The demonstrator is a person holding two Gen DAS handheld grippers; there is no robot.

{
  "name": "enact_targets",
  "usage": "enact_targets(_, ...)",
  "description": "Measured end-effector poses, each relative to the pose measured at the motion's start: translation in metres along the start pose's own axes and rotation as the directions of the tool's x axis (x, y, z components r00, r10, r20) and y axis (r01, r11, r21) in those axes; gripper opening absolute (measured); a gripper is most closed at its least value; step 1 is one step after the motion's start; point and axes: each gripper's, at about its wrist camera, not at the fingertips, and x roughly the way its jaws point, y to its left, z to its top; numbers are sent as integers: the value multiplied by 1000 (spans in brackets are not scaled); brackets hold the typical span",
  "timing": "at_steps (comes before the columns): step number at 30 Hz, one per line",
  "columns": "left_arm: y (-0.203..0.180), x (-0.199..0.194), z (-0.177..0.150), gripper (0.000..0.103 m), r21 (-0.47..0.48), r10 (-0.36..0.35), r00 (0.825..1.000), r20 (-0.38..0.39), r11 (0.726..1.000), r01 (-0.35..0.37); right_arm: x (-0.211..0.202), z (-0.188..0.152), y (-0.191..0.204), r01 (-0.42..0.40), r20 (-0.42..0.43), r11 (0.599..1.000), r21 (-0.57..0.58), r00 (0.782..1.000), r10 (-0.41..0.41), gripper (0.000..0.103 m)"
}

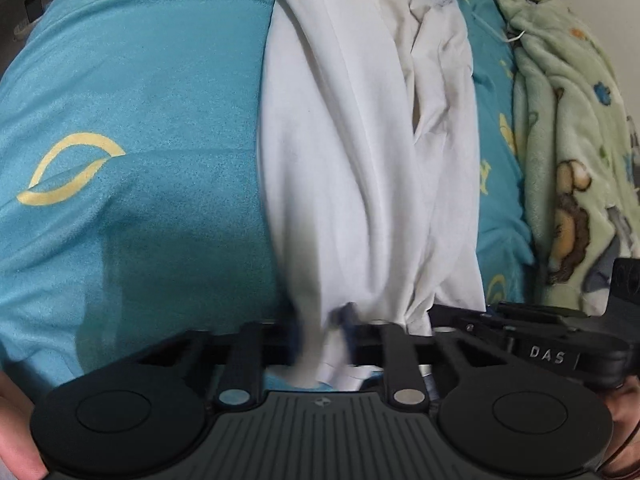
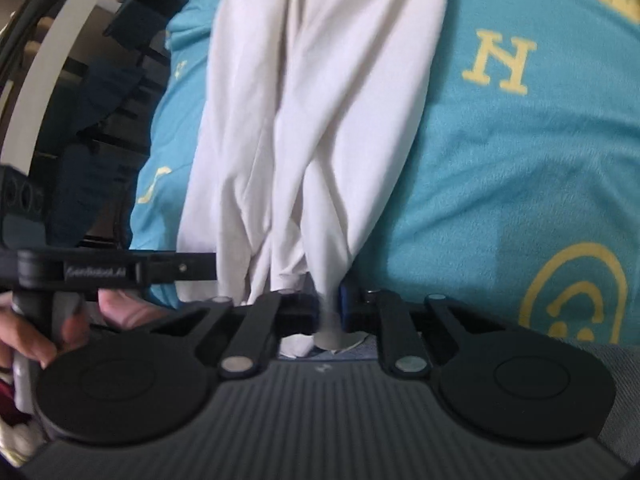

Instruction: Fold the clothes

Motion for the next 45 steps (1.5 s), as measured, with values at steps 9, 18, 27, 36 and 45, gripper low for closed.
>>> enact_targets(9,-9,-94,-30,6,13,-133,962,237,991,133,-90,-9,-6,-120,204,992,-24,971,122,9)
enact_targets(18,-49,-156,-110,5,79,-200,923,327,980,184,-162,-68,-12,-160,315,984,-75,933,176,9)
enact_targets(27,-72,-181,-213,6,162,-261,895,361,963,215,-192,-143,-23,-200,314,976,-89,924,218,9)
enact_targets(36,-94,-186,-120,6,185,-275,838,471,960,212,-197,-46,-26,-205,423,978,-44,883,204,10)
enact_targets(45,-105,-157,36,6,201,-192,804,562,975,93,-143,86,-42,-130,477,991,-18,870,122,10)
